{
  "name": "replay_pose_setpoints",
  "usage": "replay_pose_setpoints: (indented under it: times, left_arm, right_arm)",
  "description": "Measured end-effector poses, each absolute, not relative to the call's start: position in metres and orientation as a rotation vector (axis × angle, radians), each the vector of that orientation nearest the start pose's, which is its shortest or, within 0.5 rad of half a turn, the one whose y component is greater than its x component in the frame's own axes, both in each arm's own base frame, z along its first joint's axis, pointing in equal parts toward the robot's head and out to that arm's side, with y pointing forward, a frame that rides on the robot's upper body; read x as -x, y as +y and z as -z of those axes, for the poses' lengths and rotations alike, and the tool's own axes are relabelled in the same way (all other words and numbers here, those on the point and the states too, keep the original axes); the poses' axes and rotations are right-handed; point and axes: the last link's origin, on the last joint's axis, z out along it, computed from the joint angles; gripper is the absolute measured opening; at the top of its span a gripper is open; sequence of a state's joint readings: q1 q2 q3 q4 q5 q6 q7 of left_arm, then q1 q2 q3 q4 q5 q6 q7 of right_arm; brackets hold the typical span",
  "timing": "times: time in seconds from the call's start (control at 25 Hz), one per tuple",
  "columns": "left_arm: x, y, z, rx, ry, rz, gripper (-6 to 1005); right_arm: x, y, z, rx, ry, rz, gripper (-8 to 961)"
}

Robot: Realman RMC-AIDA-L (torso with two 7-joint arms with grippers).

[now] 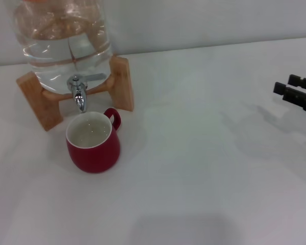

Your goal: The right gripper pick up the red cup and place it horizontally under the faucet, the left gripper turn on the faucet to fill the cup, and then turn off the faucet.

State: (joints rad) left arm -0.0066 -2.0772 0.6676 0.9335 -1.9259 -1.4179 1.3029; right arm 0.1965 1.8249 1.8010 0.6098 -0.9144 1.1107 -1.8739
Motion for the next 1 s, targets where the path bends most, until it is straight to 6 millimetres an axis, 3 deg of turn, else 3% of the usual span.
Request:
replay_pose_setpoints:
  times: [0.12, 0.36, 1.0]
  left_arm:
    - [0.370, 0.229, -0.144, 1.541, -1.136, 1.290, 800]
    - [0.381, 0.222, -0.138, 1.516, -1.166, 1.256, 800]
    - [0.379, 0.231, -0.133, 1.553, -1.185, 1.232, 800]
  right_arm:
    - [-0.361, 0.310, -0.089, 2.012, 0.852, -0.802, 591]
    - [-0.356, 0.295, -0.091, 1.911, 0.727, -0.914, 591]
    - [-0.346, 0.302, -0.097, 1.861, 0.799, -1.048, 591]
